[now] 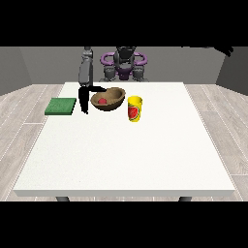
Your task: Pick the cup and pour the ball into the bowl, then pick the bowl and place it on the pad
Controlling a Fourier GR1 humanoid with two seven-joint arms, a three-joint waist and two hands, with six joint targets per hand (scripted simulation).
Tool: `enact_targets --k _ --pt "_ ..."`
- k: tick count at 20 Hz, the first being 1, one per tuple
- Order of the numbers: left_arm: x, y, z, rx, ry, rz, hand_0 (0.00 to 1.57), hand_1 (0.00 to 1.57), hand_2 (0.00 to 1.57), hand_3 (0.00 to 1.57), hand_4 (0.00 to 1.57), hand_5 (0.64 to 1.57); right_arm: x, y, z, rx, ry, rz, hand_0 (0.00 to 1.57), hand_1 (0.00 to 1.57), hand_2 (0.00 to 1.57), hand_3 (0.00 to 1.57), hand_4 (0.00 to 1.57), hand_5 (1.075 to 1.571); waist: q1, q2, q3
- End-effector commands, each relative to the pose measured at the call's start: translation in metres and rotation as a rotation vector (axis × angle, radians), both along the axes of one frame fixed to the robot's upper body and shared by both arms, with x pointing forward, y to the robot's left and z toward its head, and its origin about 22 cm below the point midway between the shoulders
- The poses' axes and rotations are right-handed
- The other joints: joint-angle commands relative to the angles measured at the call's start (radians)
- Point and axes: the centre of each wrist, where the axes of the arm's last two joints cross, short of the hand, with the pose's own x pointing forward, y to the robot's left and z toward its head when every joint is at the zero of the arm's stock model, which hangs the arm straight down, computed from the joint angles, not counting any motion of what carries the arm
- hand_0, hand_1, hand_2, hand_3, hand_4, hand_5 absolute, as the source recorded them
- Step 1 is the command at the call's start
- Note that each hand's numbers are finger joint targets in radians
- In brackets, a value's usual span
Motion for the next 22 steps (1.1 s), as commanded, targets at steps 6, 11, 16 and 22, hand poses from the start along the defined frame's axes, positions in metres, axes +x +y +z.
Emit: enact_targets --k 6,11,16,22 --pt "-0.017 0.046 0.021 -0.004 -0.012 0.036 0.00 0.00 0.00 0.00 0.24 1.504 0.012 0.064 -0.020 0.070 0.037 0.038 0.00 0.00 0.00 0.00 0.16 1.556 -0.017 0.003 0.0014" --pt "-0.018 0.034 0.030 -0.021 -0.083 0.006 0.00 0.00 0.00 0.00 0.30 1.525 -0.020 0.033 -0.058 -0.007 0.209 -0.087 1.57 1.57 1.57 1.57 1.01 1.430 0.018 0.076 0.0014" --pt "-0.020 0.045 0.017 -0.010 -0.064 -0.008 0.00 0.00 0.00 0.00 0.58 1.567 -0.004 0.016 -0.034 -0.052 0.227 -0.132 1.57 1.57 1.57 1.57 1.07 1.476 0.039 0.054 -0.0004" --pt "-0.025 0.071 -0.014 -0.040 0.024 0.087 0.00 0.00 0.00 0.00 0.71 1.570 0.021 0.017 0.002 -0.156 0.314 -0.116 1.57 1.57 1.57 1.57 1.06 1.517 -0.034 -0.046 -0.0004"
